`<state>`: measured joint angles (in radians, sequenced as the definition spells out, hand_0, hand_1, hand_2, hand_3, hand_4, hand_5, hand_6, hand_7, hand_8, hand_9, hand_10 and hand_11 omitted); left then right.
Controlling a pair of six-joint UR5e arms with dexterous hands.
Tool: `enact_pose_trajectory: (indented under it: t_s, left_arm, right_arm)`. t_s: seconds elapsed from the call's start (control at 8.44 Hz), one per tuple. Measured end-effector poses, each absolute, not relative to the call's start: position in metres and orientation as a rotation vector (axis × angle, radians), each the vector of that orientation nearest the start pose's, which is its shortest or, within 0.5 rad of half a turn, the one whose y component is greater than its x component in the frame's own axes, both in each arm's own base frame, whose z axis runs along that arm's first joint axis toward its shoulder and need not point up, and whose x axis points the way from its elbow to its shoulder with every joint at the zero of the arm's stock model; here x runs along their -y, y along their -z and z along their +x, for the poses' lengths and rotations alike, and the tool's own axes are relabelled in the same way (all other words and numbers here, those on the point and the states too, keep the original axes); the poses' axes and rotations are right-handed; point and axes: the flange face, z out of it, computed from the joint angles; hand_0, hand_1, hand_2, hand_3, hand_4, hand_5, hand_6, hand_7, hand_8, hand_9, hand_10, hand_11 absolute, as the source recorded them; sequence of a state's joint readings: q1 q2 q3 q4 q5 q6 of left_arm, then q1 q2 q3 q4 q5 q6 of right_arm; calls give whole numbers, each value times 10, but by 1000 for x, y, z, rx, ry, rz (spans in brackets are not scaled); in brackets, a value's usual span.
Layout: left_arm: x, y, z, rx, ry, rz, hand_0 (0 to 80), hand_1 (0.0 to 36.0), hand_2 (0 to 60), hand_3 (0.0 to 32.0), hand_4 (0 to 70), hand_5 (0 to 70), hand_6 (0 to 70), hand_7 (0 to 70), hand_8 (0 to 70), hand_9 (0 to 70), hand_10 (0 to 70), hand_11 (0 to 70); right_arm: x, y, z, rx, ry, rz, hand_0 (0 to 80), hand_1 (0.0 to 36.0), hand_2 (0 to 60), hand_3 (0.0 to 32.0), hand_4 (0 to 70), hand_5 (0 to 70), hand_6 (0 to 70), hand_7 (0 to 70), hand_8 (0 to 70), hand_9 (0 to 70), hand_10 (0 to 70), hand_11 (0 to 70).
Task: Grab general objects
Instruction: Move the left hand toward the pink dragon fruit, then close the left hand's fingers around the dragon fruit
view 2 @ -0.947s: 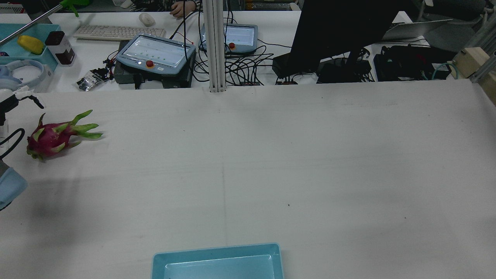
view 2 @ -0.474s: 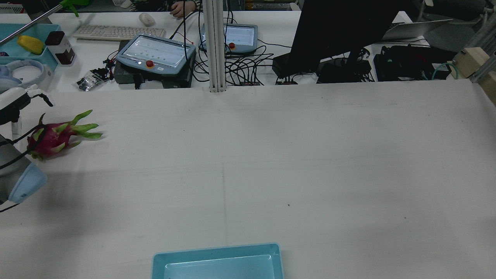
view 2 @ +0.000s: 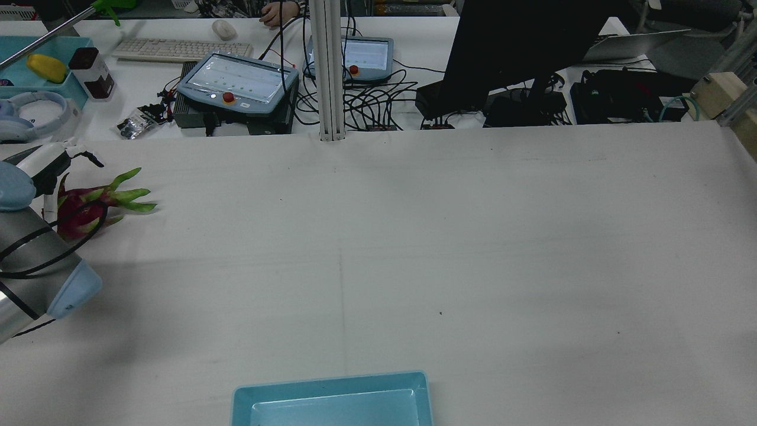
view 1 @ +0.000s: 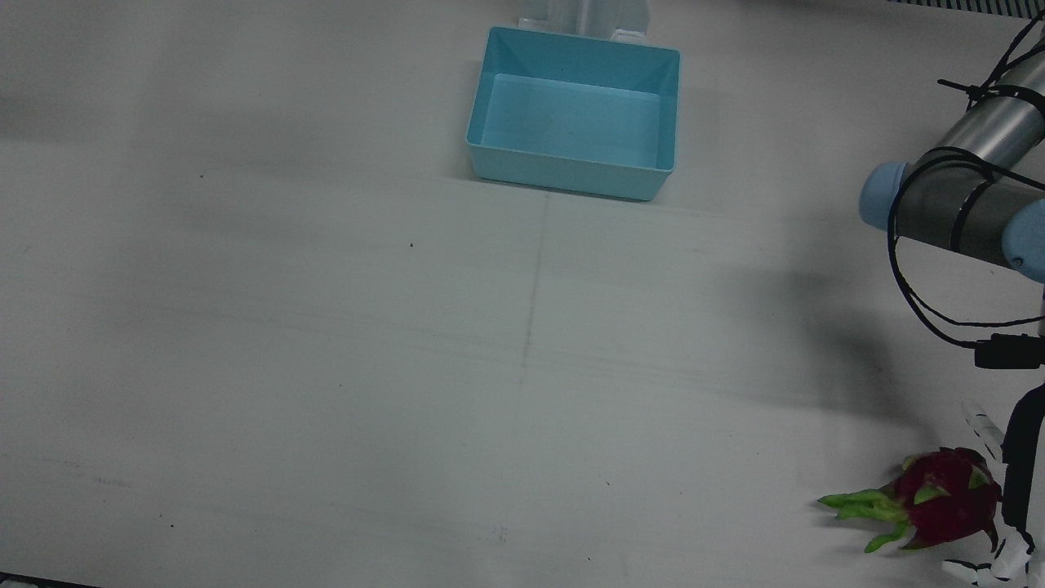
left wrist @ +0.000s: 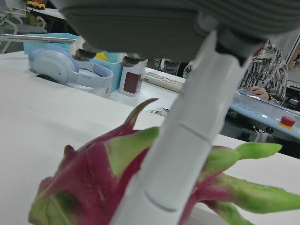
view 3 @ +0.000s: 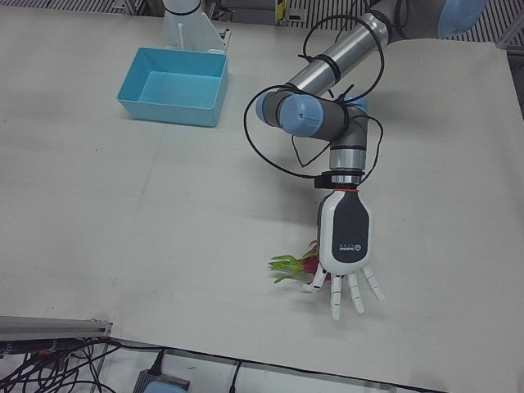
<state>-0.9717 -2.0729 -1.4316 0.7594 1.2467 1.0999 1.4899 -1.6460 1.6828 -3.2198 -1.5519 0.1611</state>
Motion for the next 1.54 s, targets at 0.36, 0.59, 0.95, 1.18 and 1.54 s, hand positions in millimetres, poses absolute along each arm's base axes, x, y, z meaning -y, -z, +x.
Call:
enact_pose_trajectory:
  t_s: [0.36, 0.59, 0.95, 1.18, 1.54]
  left_arm:
    - [605, -543, 218, -1148, 1444, 637, 786, 244, 0, 320, 0, 426, 0, 42, 37, 0, 0, 0]
    - [603, -546, 227, -1149, 1435, 633, 800, 254, 0, 320, 0, 455, 0, 57, 45, 0, 0, 0]
    - [597, -549, 241, -1152, 1424, 635, 800, 256, 0, 320, 0, 471, 0, 60, 49, 0, 0, 0]
    - [596, -555, 245, -1151, 1421, 633, 800, 257, 0, 320, 0, 493, 0, 73, 58, 0, 0, 0]
    - [595, -562, 251, -1149, 1413, 629, 800, 263, 0, 320, 0, 523, 0, 76, 62, 1, 0, 0]
  right_arm:
    - [465, -676, 98, -2114, 2215, 236, 0, 0, 0, 0, 0, 0, 0, 0, 0, 0, 0, 0]
    - [465, -676, 98, -2114, 2215, 236, 0, 0, 0, 0, 0, 0, 0, 0, 0, 0, 0, 0]
    - [465, -676, 98, -2114, 2215, 235, 0, 0, 0, 0, 0, 0, 0, 0, 0, 0, 0, 0]
    - [465, -676, 98, -2114, 2215, 236, 0, 0, 0, 0, 0, 0, 0, 0, 0, 0, 0, 0]
    - [465, -676, 98, -2114, 2215, 236, 0, 0, 0, 0, 0, 0, 0, 0, 0, 0, 0, 0]
